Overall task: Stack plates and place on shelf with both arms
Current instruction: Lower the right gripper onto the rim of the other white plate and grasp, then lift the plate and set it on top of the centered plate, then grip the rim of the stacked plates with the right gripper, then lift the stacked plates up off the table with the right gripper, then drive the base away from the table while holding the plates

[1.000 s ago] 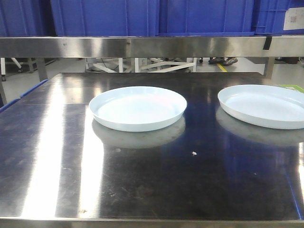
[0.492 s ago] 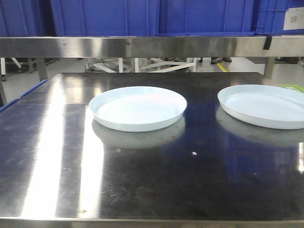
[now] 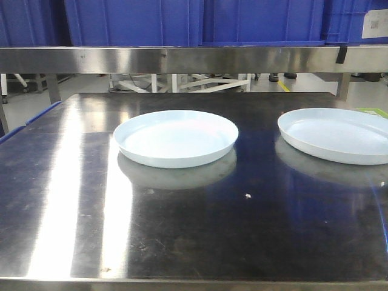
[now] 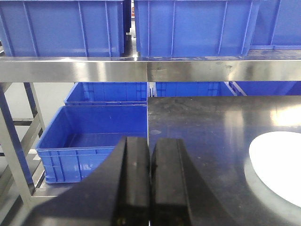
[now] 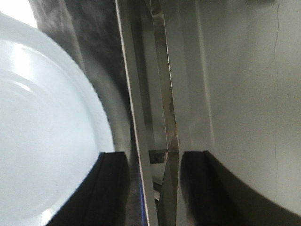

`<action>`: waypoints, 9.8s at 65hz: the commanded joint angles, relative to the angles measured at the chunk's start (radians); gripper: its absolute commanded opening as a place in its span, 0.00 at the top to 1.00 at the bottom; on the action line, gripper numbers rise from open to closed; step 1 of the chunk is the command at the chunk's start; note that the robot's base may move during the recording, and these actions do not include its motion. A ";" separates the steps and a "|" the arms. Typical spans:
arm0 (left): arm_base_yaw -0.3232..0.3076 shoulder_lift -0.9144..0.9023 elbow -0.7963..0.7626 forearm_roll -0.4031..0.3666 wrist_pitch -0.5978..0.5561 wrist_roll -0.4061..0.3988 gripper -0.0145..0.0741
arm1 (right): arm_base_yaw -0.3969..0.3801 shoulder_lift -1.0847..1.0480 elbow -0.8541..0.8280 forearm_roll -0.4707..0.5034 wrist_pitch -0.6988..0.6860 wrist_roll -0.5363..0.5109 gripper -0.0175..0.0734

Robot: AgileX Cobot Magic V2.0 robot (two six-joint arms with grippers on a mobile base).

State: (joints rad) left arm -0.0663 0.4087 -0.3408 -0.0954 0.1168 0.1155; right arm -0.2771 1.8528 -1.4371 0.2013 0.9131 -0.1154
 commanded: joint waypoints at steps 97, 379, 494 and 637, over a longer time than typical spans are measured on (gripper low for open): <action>0.002 0.002 -0.029 -0.001 -0.080 -0.001 0.74 | 0.085 -0.084 -0.142 0.383 0.041 -0.019 0.75; 0.002 0.002 -0.029 -0.001 -0.080 -0.001 0.74 | 0.465 -1.317 1.071 -0.039 -1.142 0.094 0.75; 0.002 0.002 -0.029 -0.001 -0.080 -0.001 0.74 | 0.465 -1.317 1.071 -0.039 -1.142 0.094 0.75; 0.002 0.002 -0.029 -0.001 -0.080 -0.001 0.74 | 0.465 -1.317 1.071 -0.039 -1.142 0.094 0.75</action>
State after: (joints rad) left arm -0.0663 0.4040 -0.3408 -0.0954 0.1168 0.1155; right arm 0.1891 0.5369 -0.3342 0.1660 -0.1252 -0.0238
